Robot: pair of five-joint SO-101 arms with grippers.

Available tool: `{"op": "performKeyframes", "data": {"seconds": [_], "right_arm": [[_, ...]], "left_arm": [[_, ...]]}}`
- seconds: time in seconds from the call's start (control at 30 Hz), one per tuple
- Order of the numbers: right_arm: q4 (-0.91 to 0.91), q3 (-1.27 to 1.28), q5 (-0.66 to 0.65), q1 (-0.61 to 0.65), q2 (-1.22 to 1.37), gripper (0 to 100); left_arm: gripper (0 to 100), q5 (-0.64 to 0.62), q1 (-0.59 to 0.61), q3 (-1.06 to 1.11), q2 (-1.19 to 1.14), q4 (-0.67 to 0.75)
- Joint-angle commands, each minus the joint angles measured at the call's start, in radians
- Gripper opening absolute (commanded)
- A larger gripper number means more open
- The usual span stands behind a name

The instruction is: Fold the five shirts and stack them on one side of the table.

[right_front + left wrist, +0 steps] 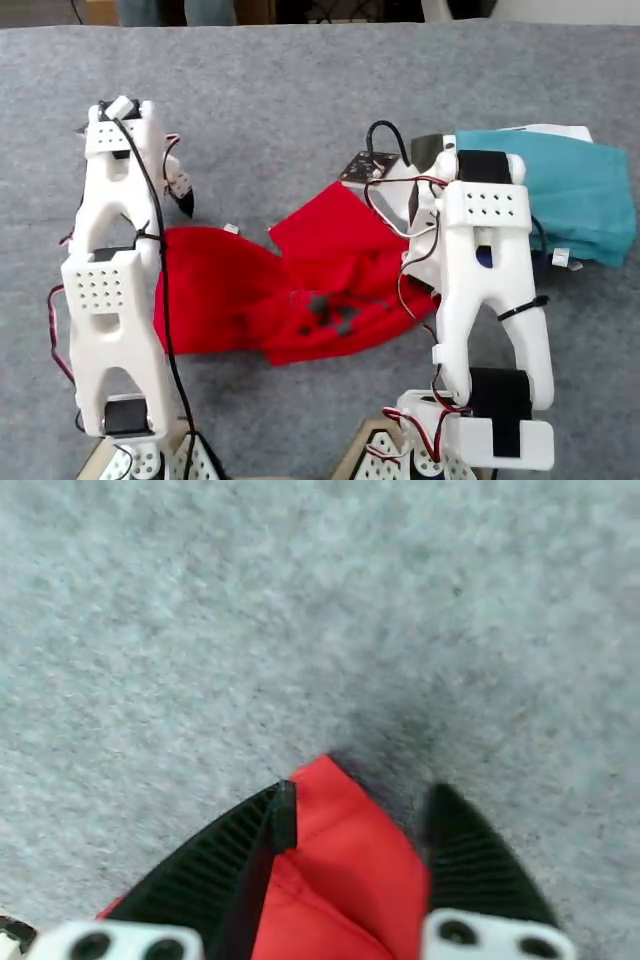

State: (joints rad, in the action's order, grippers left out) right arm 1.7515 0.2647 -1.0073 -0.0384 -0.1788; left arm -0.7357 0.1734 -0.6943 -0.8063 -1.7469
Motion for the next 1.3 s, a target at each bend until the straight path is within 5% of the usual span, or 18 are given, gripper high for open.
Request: {"op": "performKeyframes", "data": {"seconds": [0.0, 0.4, 0.57, 0.7, 1.27], "right_arm": [[-0.011, -0.002, -0.008, 0.015, -0.004, 11.3], [-0.012, -0.002, -0.008, 0.015, -0.004, 11.3], [-0.012, -0.004, -0.005, 0.015, -0.004, 11.3], [-0.014, -0.007, -0.005, 0.015, -0.004, 11.3], [-0.012, -0.065, -0.003, 0.008, -0.004, 11.3]], "left_arm": [[15, -0.012, -0.021, -0.022, 0.002, -0.012], [15, -0.011, -0.016, -0.019, -0.012, 0.005], [3, 0.003, -0.004, -0.024, -0.034, 0.071], [3, 0.026, -0.005, -0.05, -0.049, 0.06], [3, 0.044, -0.001, -0.433, 0.075, -0.014]]}}
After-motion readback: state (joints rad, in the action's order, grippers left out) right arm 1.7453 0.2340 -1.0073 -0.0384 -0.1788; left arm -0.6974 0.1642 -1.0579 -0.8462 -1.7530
